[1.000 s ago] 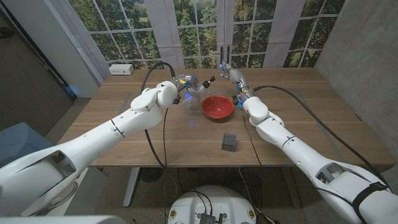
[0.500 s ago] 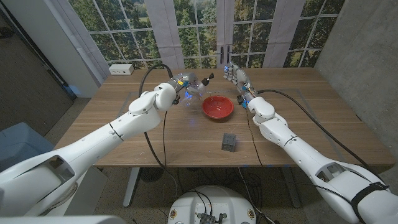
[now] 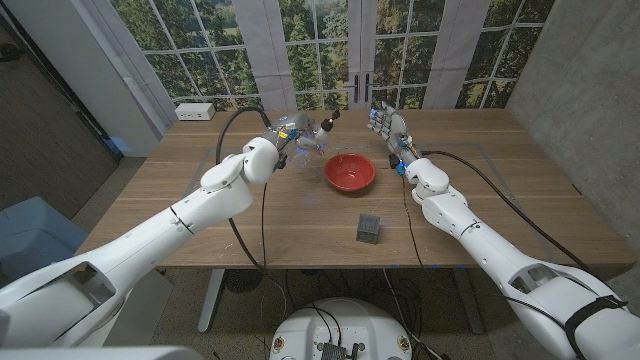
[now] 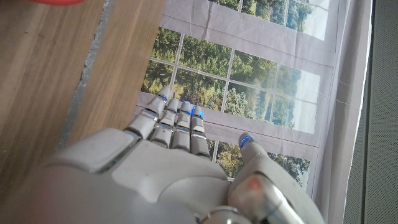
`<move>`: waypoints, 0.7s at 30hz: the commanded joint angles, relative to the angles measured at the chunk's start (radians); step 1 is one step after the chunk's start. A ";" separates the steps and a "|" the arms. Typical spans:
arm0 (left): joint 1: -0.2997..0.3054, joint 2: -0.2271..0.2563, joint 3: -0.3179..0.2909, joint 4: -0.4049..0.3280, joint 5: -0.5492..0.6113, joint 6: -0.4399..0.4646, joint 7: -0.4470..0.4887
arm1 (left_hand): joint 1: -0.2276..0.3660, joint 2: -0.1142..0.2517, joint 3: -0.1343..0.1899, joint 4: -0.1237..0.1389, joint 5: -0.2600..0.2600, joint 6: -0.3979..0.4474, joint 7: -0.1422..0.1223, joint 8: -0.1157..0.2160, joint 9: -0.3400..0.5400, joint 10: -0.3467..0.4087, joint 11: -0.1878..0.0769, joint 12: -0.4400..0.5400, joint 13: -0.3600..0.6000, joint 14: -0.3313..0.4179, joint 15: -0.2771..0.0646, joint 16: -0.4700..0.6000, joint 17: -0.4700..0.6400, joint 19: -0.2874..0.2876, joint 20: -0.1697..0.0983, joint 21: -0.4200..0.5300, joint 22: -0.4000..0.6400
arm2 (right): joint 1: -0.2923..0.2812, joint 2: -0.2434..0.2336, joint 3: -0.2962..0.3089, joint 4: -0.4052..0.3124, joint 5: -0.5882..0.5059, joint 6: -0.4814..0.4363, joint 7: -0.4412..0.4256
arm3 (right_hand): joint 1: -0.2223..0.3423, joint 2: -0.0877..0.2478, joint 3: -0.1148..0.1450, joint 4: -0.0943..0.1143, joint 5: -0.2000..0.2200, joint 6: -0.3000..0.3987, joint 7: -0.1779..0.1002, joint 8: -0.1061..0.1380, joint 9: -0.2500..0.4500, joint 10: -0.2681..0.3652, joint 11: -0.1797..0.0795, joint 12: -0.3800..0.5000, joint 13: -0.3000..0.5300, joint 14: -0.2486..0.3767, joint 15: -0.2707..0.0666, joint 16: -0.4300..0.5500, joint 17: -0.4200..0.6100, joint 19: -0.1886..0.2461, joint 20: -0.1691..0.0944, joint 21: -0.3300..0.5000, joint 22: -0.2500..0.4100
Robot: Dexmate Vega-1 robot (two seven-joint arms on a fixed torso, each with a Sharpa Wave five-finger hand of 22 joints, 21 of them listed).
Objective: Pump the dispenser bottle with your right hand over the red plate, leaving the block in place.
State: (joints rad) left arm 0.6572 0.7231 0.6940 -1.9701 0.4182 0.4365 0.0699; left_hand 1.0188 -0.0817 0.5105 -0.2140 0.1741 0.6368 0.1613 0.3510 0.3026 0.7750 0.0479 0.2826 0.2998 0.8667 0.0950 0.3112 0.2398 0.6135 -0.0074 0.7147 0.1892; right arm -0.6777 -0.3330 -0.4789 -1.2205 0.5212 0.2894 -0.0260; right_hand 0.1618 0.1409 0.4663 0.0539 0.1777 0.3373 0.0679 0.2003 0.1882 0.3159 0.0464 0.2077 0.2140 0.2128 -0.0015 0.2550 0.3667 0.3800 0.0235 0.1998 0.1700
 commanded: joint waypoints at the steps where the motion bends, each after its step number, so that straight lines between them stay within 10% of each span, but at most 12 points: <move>1: 0.127 -0.039 -0.133 0.048 -0.111 -0.150 0.194 | 0.231 0.260 0.043 0.043 0.007 0.199 -0.155 0.004 0.005 0.172 -0.190 0.000 0.006 0.228 -0.333 0.007 0.007 0.056 -0.154 0.011 0.005 | -0.007 0.005 0.022 0.028 0.065 0.004 0.007 | -0.007 0.016 -0.003 0.000 0.002 0.005 0.002 0.001 0.005 -0.002 0.004 -0.004 0.003 0.002 0.012 -0.002 0.001 0.004 0.006 0.000 0.005; 21: 0.186 -0.143 -0.250 0.219 -0.417 -0.416 0.296 | 0.229 0.259 0.043 0.043 0.008 0.200 -0.156 0.000 0.010 0.170 -0.192 0.001 0.017 0.231 -0.333 0.010 0.013 0.060 -0.156 0.028 0.006 | -0.046 -0.002 0.057 0.027 0.075 0.056 -0.037 | -0.016 0.011 -0.010 0.002 0.002 0.006 0.006 0.001 0.005 -0.002 0.010 -0.002 0.003 0.000 0.016 -0.003 0.002 0.002 0.010 -0.001 0.005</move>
State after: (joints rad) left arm 0.8056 0.6442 0.5183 -1.8534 0.1901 0.1774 0.3157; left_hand 1.0188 -0.0817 0.5089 -0.2123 0.1777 0.6369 0.1612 0.3481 0.3090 0.7750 0.0479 0.2826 0.3136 0.8688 0.0968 0.3117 0.2508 0.6134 -0.0074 0.7362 0.1932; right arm -0.7036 -0.3309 -0.4392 -1.1919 0.5867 0.3206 -0.0423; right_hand 0.1527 0.1318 0.4604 0.0590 0.1778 0.3373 0.0678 0.2003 0.1882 0.3105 0.0519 0.2077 0.2141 0.2108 0.0074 0.2550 0.3668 0.3838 0.0271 0.1998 0.1700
